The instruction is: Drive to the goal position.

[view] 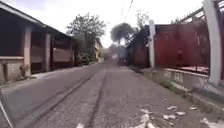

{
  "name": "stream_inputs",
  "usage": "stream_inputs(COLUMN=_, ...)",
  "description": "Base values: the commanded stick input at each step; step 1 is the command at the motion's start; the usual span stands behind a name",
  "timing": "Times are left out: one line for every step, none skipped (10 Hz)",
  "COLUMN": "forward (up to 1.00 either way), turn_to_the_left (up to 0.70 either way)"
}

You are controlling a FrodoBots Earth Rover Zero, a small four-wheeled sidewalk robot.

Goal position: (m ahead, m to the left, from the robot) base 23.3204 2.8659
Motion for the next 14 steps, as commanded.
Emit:
stream_inputs(forward=0.66, turn_to_the_left=0.02)
stream_inputs(forward=0.68, turn_to_the_left=0.14)
stream_inputs(forward=0.69, turn_to_the_left=0.14)
stream_inputs(forward=0.69, turn_to_the_left=0.14)
stream_inputs(forward=0.69, turn_to_the_left=0.14)
stream_inputs(forward=0.69, turn_to_the_left=0.14)
stream_inputs(forward=0.69, turn_to_the_left=0.12)
stream_inputs(forward=0.69, turn_to_the_left=0.08)
stream_inputs(forward=0.69, turn_to_the_left=0.01)
stream_inputs(forward=0.69, turn_to_the_left=0.01)
stream_inputs(forward=0.69, turn_to_the_left=0.01)
stream_inputs(forward=0.69, turn_to_the_left=0.01)
stream_inputs(forward=0.69, turn_to_the_left=0.01)
stream_inputs(forward=0.69, turn_to_the_left=0.01)
